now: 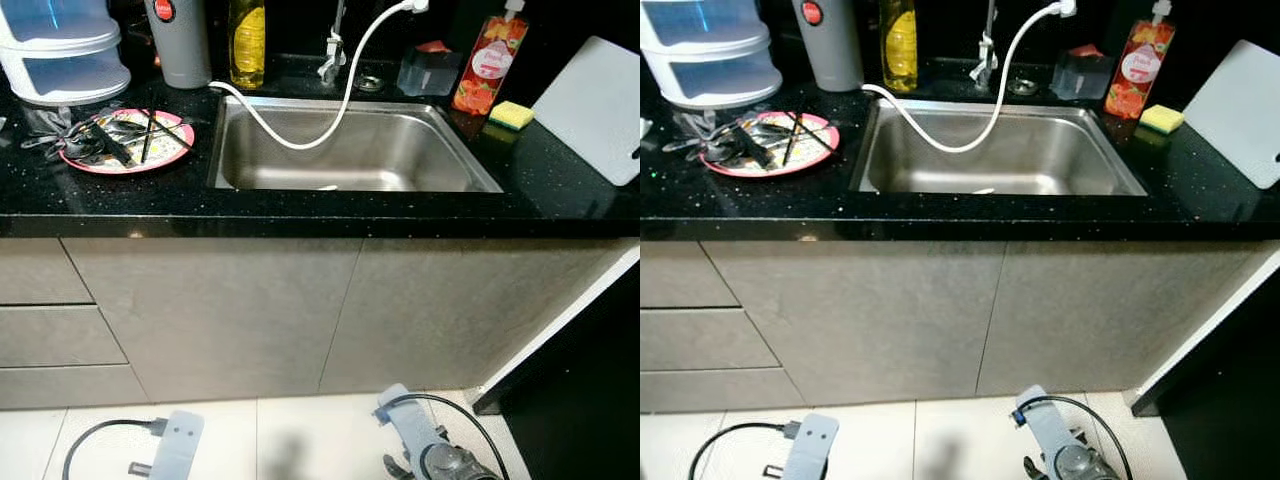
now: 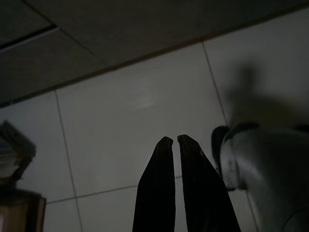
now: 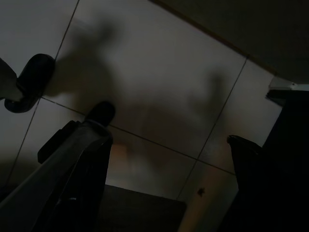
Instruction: Kitchen organization
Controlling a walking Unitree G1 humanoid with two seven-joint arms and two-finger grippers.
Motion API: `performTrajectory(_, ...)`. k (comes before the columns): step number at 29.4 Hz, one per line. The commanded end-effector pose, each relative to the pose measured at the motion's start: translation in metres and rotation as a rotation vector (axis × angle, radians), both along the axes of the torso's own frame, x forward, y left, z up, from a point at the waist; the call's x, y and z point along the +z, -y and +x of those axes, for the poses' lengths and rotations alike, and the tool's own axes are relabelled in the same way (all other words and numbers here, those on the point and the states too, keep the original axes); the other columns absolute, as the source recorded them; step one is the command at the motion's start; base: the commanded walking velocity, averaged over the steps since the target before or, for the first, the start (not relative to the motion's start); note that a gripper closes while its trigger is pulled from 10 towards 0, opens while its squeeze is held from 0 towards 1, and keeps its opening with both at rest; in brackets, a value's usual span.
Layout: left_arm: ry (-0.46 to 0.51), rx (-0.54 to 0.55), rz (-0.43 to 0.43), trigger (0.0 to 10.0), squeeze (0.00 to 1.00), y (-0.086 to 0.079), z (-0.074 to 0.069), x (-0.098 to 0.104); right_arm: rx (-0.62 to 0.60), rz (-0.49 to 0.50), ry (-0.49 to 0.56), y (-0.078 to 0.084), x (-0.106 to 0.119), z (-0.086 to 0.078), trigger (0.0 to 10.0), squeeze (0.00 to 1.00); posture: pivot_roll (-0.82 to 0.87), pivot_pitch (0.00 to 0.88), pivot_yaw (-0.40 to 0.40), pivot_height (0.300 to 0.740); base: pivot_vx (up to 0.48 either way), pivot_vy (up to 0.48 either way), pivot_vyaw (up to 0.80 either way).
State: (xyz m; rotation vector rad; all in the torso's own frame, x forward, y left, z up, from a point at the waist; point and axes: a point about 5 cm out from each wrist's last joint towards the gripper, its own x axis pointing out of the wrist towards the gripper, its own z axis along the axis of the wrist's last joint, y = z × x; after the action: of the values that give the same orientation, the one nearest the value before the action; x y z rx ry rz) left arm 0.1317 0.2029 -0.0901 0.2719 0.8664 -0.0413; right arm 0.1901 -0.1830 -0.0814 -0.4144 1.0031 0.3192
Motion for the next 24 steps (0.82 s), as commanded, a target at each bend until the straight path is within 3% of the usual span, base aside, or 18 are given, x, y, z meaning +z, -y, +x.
performTrajectory(1,-0.047,-0.024,0.014,10.0,0.0,-0.002,-0.009,-0.004,0.001,-0.001,-0.012,0.002,-0.002,-0.004,10.0,0.0,0.24,0.0,-0.058,0.74,0.0,0.0,0.0)
performTrajectory(9,-0.046,-0.039,0.013,10.0,0.0,0.0,-0.004,-0.004,-0.014,-0.018,-0.018,0.007,-0.003,-0.007,10.0,0.0,0.25,0.0,-0.045,0.74,0.0,0.0,0.0)
performTrajectory(16,-0.099,-0.09,0.039,10.0,0.0,-0.005,-0.014,-0.008,-0.083,0.005,0.004,0.006,-0.001,-0.004,10.0,0.0,0.23,0.0,-0.02,0.74,0.0,0.0,0.0)
performTrajectory(24,-0.087,-0.068,0.042,10.0,0.0,-0.011,-0.01,-0.006,-0.05,-0.002,-0.003,0.005,-0.003,-0.007,10.0,0.0,0.23,0.0,-0.003,0.74,0.0,0.0,0.0)
